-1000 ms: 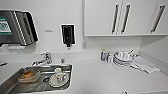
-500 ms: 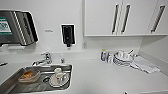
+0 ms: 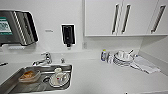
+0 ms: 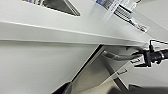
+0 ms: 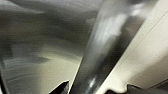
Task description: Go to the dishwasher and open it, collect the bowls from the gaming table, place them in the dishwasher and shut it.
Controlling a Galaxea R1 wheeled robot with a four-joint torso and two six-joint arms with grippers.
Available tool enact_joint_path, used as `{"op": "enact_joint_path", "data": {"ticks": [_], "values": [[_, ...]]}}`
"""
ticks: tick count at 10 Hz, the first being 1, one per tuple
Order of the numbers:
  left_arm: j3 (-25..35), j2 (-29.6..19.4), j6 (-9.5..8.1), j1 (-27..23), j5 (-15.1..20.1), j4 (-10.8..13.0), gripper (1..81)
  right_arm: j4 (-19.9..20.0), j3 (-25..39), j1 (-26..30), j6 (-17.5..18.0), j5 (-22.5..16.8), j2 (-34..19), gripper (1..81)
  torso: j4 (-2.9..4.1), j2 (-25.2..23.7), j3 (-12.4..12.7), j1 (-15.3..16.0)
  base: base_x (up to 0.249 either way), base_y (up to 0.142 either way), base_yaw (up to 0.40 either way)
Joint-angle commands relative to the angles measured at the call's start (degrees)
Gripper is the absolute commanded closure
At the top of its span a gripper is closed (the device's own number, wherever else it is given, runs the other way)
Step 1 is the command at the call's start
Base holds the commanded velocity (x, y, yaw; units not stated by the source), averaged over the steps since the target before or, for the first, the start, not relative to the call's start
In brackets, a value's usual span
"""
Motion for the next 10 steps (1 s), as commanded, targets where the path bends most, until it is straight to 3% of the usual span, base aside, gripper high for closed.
{"op": "enact_joint_path", "data": {"ticks": [1,4,10], "values": [[1.1,-2.9,0.16,-4.3,0.8,1.6,1.0,-4.6,4.1,1.4,-0.5,-8.8,-7.2,1.0,0.00,0.0,0.0,0.0,0.000,0.000,0.000],[1.0,-3.1,0.16,-4.3,0.8,1.6,1.0,-6.3,4.8,-1.6,-0.5,-8.8,-7.9,1.0,0.02,0.0,0.0,0.0,0.000,0.000,0.000],[1.4,-3.3,0.16,-4.2,0.7,1.6,1.0,-7.1,2.8,-0.9,-0.1,-8.9,-1.7,1.0,0.02,0.0,0.0,0.0,0.000,0.000,0.000]]}}
